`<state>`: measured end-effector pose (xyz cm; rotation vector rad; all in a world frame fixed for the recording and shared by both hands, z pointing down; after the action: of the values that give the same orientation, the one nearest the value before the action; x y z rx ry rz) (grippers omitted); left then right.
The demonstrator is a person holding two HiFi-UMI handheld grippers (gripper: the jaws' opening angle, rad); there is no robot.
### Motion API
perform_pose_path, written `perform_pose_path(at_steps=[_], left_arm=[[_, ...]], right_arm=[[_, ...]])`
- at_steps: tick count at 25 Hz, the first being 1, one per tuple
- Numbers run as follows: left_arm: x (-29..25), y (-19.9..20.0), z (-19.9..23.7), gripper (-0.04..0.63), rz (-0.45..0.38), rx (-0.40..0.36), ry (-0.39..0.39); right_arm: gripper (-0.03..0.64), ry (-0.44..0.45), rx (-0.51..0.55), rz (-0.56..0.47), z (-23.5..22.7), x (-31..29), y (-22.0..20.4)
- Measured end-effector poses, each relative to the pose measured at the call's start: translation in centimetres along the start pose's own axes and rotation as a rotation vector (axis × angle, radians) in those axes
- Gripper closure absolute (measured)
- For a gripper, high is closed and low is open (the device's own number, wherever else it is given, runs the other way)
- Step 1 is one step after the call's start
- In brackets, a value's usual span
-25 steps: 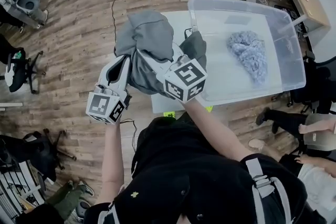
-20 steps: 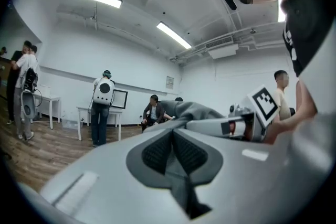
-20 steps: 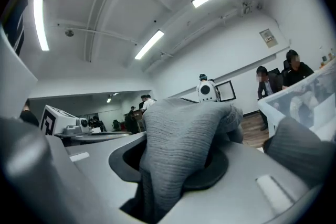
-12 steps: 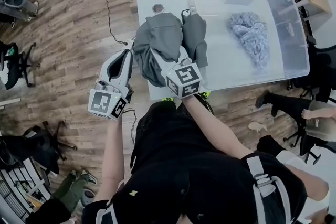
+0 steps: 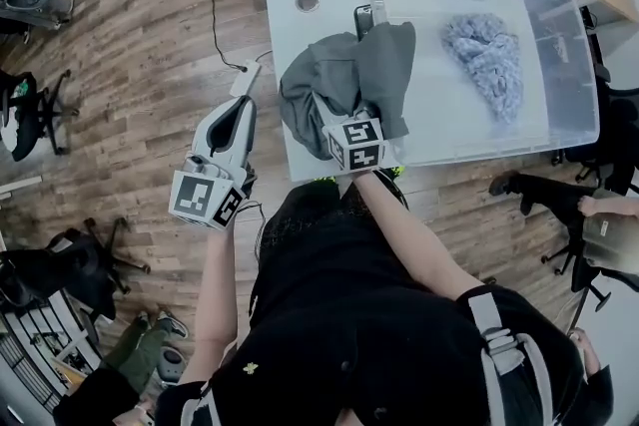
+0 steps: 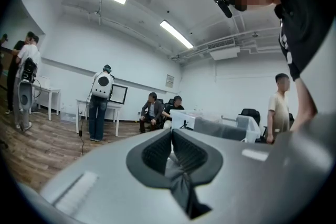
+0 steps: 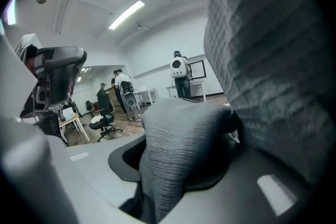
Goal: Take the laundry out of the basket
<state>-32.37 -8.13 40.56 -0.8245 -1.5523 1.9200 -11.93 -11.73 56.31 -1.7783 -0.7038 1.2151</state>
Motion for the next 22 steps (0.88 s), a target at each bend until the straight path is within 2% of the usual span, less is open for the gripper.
perform_pose_path(at_steps=[6,15,22], left_arm=[[-0.1,-0.5,-0.1,0.584,0.022,0.010,-0.018],[-0.6,-0.6,-0.7,0.584,0.020,0.014,-0.043],[-0.8,-0.5,-1.3,0.584,0.003,0.014,-0.062]], right_arm=[[0.463,-0.046,0.041,0.164,-0.9,-2.0,-4.8],[0.451,-0.046,0.052,0.197,-1.3,-2.5,-5.8],[0.293,-0.014,0.111,0.165,0.4,-0.2,-3.7]])
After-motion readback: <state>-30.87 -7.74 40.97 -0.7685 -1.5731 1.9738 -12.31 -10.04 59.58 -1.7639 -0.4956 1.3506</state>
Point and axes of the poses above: the fingertips, and each gripper's own axes: x backward along the fingers, z to its left, y out of its top, the point moved 8 cm from there along x, backward along the fingers, and after that the axes turned 6 degrees about -y, right-handed, at the moved point
